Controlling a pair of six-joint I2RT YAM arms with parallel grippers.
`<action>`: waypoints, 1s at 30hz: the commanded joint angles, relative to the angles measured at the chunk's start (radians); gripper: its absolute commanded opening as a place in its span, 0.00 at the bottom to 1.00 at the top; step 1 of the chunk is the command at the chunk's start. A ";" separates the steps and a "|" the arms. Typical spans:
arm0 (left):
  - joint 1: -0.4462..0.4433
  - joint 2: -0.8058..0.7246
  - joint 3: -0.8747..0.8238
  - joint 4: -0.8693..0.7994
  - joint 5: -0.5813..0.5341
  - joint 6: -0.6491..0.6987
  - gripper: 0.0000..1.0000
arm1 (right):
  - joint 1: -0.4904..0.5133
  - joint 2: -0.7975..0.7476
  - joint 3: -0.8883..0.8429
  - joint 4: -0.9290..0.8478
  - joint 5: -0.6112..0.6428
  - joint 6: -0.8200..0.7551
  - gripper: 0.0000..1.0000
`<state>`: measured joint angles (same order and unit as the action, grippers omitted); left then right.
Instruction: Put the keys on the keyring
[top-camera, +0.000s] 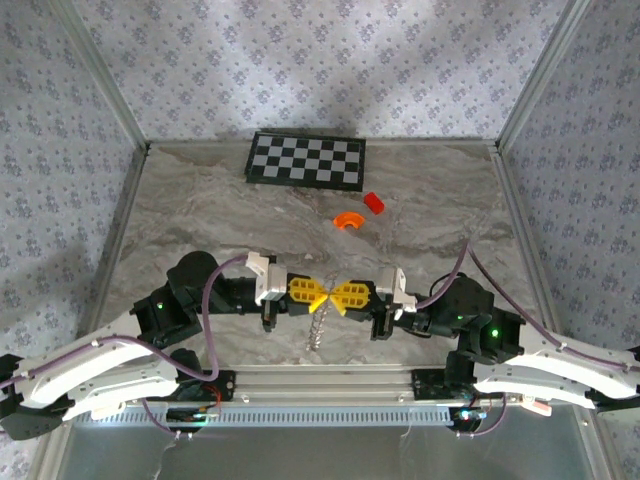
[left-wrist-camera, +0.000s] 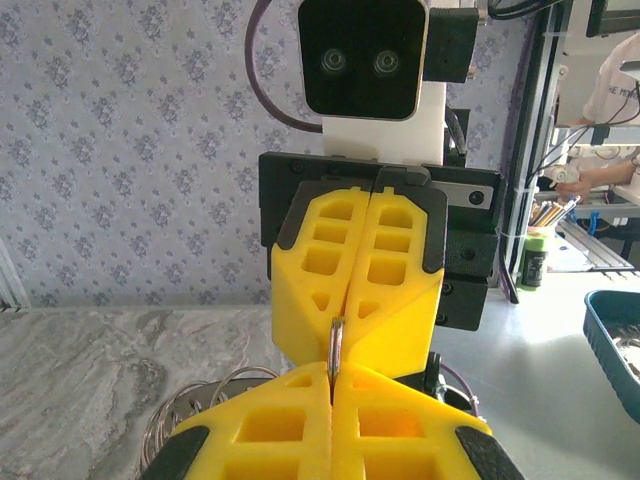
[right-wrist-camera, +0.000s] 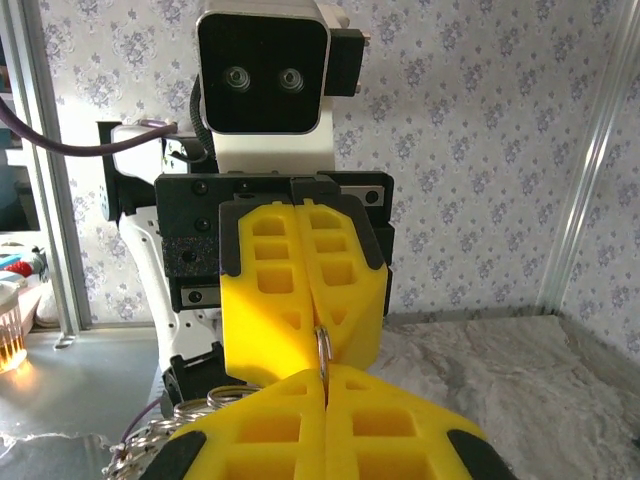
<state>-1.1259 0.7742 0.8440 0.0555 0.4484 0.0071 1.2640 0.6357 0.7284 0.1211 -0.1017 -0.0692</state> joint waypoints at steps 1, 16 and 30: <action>0.000 -0.009 0.015 0.022 -0.020 0.003 0.00 | 0.002 -0.008 0.030 -0.009 0.047 -0.012 0.00; 0.000 -0.023 0.158 -0.432 -0.326 0.146 0.43 | -0.018 0.113 0.355 -0.645 0.192 -0.106 0.00; 0.001 0.068 0.179 -0.383 -0.200 0.133 0.39 | -0.052 0.240 0.505 -0.830 0.026 -0.161 0.00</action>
<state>-1.1259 0.8360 0.9874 -0.3618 0.1993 0.1345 1.2182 0.8761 1.1923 -0.6907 -0.0212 -0.2039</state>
